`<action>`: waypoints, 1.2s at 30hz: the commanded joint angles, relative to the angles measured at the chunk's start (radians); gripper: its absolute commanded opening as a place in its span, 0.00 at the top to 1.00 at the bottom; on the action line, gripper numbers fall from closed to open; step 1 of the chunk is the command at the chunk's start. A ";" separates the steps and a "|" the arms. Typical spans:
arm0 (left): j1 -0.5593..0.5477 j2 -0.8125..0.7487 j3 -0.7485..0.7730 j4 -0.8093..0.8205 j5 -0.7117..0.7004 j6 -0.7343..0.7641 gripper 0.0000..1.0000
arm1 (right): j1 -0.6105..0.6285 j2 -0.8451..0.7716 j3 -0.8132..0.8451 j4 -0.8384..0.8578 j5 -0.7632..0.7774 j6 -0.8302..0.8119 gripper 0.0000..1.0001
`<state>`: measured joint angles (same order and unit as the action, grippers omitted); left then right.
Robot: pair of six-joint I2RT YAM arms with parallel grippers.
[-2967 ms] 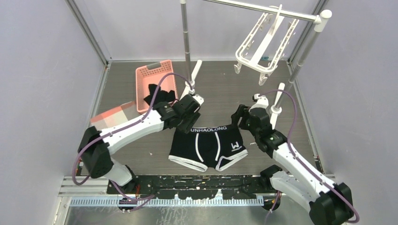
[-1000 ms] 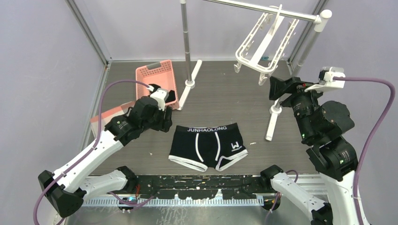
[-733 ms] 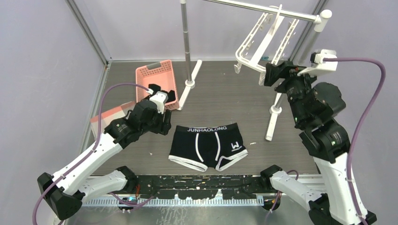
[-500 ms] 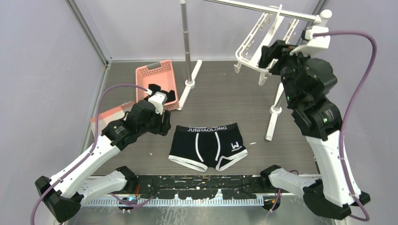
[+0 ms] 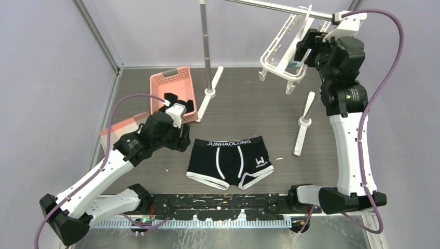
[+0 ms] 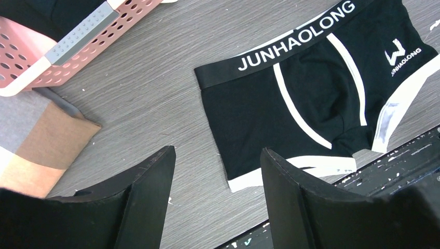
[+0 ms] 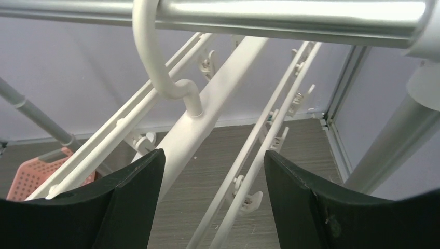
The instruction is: Clip the underwear to the hanger
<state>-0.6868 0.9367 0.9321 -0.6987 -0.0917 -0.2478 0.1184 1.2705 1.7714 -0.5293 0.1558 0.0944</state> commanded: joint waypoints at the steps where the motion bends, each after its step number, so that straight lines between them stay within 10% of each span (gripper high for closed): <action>1: 0.003 0.000 -0.003 0.049 0.031 -0.005 0.37 | -0.045 -0.012 -0.004 0.117 -0.286 -0.015 0.24; 36: 0.003 0.000 0.013 0.011 -0.011 0.080 0.36 | -0.137 0.082 -0.104 0.472 -0.393 -0.023 0.41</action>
<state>-0.6868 0.9447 0.9268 -0.7013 -0.1013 -0.1856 -0.0151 1.3399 1.6176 -0.1566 -0.2157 0.0620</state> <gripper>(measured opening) 0.639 0.590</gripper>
